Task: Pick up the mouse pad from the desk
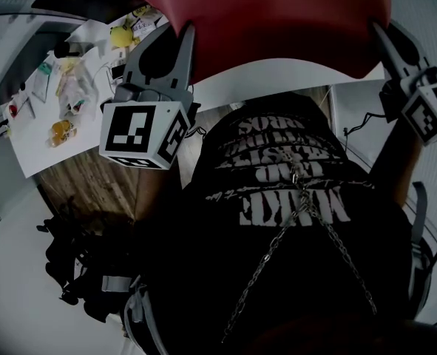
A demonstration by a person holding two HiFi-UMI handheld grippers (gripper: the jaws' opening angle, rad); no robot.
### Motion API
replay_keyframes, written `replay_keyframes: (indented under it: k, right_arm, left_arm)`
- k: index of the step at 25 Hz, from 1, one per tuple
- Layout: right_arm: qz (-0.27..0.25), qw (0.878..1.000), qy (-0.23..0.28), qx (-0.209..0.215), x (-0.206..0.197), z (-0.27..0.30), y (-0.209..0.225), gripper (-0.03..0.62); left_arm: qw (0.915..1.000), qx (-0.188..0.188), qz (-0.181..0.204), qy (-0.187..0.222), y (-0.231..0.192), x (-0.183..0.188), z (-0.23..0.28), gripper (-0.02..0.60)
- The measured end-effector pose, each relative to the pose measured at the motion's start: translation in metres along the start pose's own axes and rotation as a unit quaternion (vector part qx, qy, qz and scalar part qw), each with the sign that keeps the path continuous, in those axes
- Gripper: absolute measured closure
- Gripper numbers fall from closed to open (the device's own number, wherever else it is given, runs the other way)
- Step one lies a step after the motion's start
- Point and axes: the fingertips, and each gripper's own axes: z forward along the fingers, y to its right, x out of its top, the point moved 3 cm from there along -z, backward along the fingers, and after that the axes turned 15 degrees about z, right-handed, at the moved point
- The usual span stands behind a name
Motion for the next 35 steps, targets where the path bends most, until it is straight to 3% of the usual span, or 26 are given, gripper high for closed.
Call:
replay_keyframes:
  k: [6,16,19,24,35]
  right_arm:
    - [0.012,1.0,-0.023,0.001,-0.014,0.008,0.002,0.553]
    - [0.057,0.992,-0.113,-0.006,-0.077,0.047,0.025,0.553]
    - [0.074,0.986,-0.151,-0.009,-0.087,0.068,0.048,0.553]
    - [0.105,0.972,-0.208,-0.002,-0.15,0.098,0.104,0.553]
    - [0.105,0.947,-0.302,-0.01,-0.247,0.144,0.14,0.551]
  left_arm:
    - [0.9997,-0.01,-0.011,-0.018,0.0,-0.013,0.007,0.534]
    - [0.9911,-0.025,-0.077,-0.106,0.01,-0.093,0.032,0.534]
    - [0.9841,-0.027,-0.105,-0.141,0.008,-0.117,0.057,0.534]
    - [0.9699,-0.018,-0.138,-0.2,0.032,-0.187,0.093,0.534]
    - [0.9367,-0.014,-0.164,-0.309,0.061,-0.295,0.121,0.534]
